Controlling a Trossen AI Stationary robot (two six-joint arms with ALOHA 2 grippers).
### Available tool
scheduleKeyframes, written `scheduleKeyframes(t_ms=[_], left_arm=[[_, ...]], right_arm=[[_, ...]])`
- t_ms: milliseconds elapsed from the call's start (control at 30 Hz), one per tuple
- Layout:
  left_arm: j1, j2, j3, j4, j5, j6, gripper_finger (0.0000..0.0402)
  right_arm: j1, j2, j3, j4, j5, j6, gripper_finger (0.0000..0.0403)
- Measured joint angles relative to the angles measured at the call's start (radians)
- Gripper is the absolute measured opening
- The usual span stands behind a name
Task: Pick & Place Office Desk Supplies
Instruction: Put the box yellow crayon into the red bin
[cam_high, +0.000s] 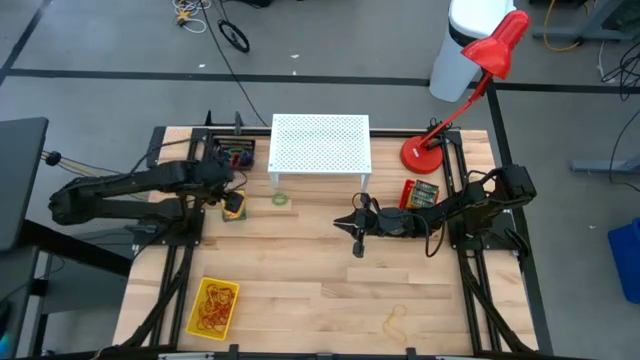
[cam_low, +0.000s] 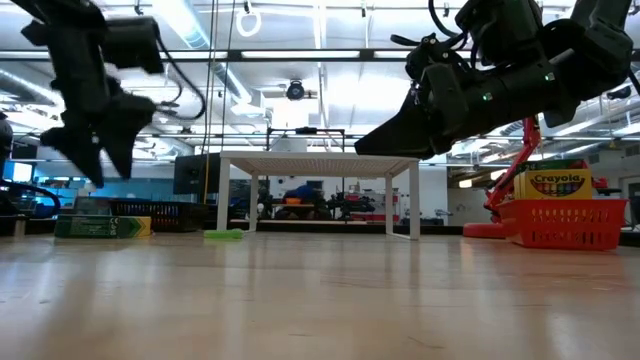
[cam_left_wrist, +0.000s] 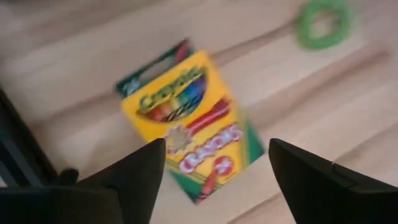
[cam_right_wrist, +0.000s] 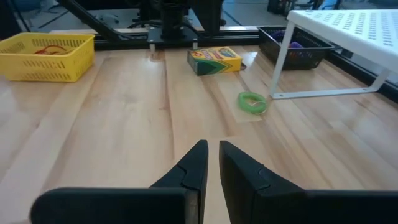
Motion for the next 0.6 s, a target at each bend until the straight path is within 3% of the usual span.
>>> scheduleKeyframes(t_ms=[100,267,600], left_arm=[[0.003,0.029,-0.048,0.006,-0.042,-0.1,0.0315],[-0.013,0.055,-0.056,0.031,-0.111,-0.118,0.0334],[-0.013,0.108,-0.121,0.086,-0.119,-0.201,0.034]], right_arm=[[0.0,0.0,0.0,0.0,-0.009,0.005,0.0051],[0.0,0.0,0.0,0.0,-0.009,0.005,0.0051],[0.0,0.0,0.0,0.0,-0.02,0.009,0.0051]])
